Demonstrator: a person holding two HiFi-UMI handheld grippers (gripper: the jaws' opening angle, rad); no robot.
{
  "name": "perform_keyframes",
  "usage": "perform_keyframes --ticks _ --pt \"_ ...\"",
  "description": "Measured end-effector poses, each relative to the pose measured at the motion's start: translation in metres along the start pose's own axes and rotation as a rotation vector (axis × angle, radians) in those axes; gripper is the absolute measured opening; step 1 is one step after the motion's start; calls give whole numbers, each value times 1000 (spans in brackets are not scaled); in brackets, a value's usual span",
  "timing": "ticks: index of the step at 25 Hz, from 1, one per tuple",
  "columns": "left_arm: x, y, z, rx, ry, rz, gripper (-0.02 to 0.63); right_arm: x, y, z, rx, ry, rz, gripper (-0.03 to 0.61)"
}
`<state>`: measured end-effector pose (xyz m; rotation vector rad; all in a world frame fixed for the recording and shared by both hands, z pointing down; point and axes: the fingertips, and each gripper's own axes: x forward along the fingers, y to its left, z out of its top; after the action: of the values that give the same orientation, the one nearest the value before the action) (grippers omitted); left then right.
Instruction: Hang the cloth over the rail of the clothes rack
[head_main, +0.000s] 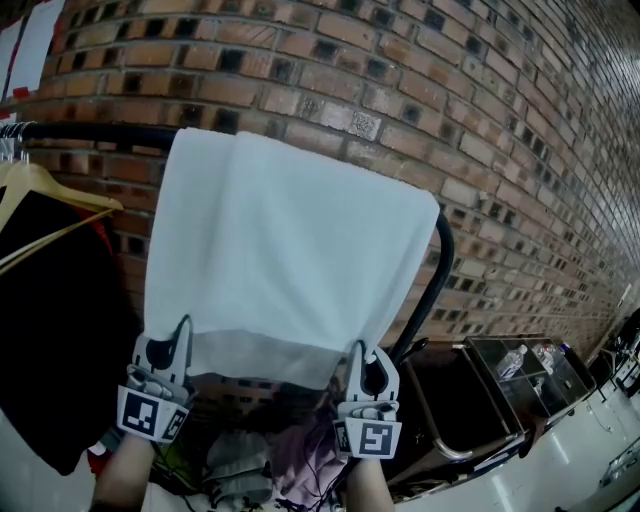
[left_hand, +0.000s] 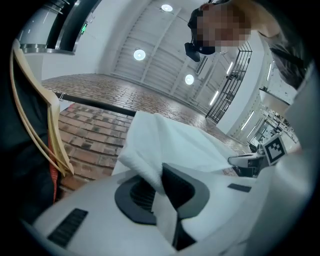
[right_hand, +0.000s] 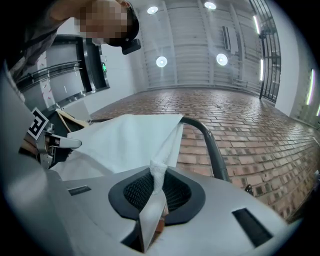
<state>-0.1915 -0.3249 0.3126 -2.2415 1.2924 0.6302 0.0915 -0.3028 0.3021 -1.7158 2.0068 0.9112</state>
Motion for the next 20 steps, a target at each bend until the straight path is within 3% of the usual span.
perform_keyframes --ticks 20 --pt "-35 -2 -73 -57 167 7 41 -40 19 -63 57 122 -30 55"
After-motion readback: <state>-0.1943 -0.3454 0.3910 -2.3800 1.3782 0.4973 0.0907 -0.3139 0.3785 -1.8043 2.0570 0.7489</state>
